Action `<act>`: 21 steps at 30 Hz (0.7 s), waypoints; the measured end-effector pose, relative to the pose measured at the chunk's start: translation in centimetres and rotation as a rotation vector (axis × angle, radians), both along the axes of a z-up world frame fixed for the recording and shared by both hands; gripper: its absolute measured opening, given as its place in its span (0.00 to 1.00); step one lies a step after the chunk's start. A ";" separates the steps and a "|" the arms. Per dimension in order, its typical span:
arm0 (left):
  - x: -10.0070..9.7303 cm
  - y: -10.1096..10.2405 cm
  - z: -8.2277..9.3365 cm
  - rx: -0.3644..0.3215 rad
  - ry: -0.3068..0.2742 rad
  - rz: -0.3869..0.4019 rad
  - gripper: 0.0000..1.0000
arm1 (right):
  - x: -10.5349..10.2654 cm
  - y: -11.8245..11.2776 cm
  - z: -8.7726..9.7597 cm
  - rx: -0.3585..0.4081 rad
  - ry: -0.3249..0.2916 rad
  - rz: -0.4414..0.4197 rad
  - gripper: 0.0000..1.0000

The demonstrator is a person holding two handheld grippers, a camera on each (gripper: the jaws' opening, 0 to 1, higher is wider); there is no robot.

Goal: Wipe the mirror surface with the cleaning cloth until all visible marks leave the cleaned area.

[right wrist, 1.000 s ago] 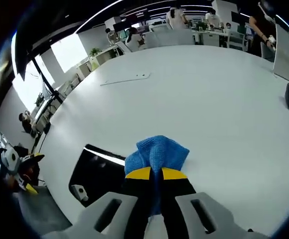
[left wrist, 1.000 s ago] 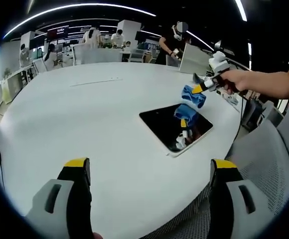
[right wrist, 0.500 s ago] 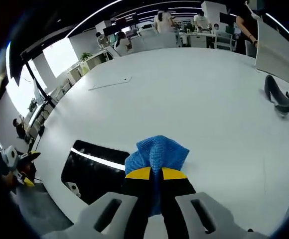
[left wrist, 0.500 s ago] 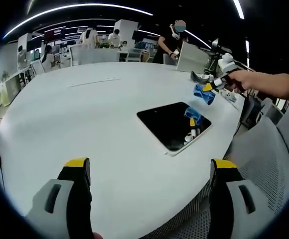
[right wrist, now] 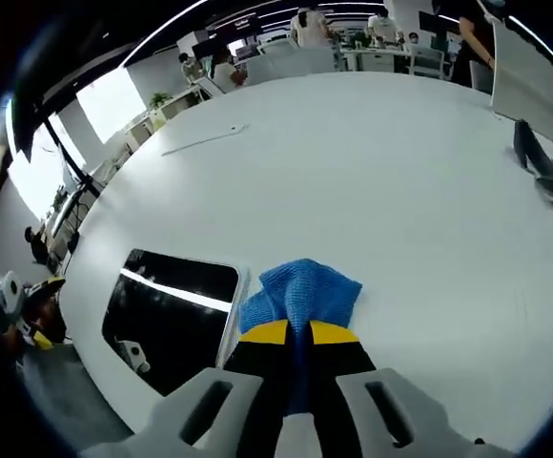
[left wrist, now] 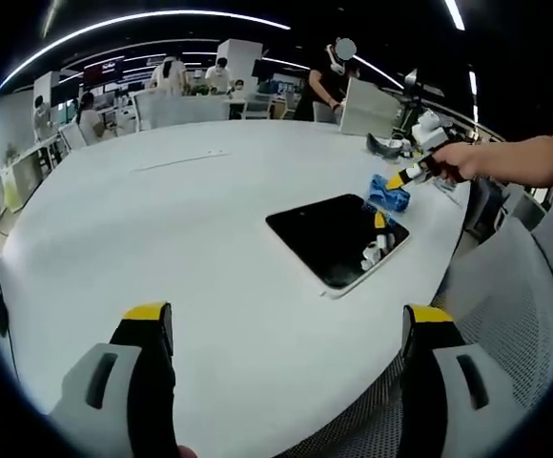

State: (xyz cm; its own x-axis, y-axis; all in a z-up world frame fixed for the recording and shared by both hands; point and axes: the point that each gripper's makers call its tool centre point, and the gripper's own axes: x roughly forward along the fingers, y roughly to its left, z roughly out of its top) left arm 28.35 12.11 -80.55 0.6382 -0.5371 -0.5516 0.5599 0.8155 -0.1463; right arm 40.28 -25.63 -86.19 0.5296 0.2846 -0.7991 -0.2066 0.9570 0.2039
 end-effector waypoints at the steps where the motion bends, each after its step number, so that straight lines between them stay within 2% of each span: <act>1: -0.1 -0.1 -0.2 0.004 0.008 -0.004 0.99 | -0.1 0.3 -0.4 0.000 0.004 0.007 0.01; 2: -0.1 -0.1 -0.2 0.005 0.010 -0.006 0.99 | -0.8 0.4 -1.2 -0.017 0.034 0.017 0.01; 3: -0.1 -0.2 -0.2 0.005 0.009 -0.010 0.99 | -1.0 0.5 -1.9 -0.025 0.035 0.024 0.01; 6: -0.2 -0.1 -0.3 0.008 0.013 -0.010 0.99 | -0.7 0.3 -1.4 -0.020 0.006 0.012 0.01; 10: -0.2 0.0 -0.4 0.015 0.015 -0.010 0.99 | -0.6 0.3 -1.4 -0.048 0.011 0.046 0.01; 14: -0.2 0.0 -0.5 0.015 0.023 -0.010 0.99 | -0.5 0.2 -1.4 -0.013 0.024 0.024 0.01; 21: -0.3 -0.1 -0.6 0.019 0.025 -0.021 0.99 | -0.6 0.4 -1.3 -0.035 0.008 0.020 0.02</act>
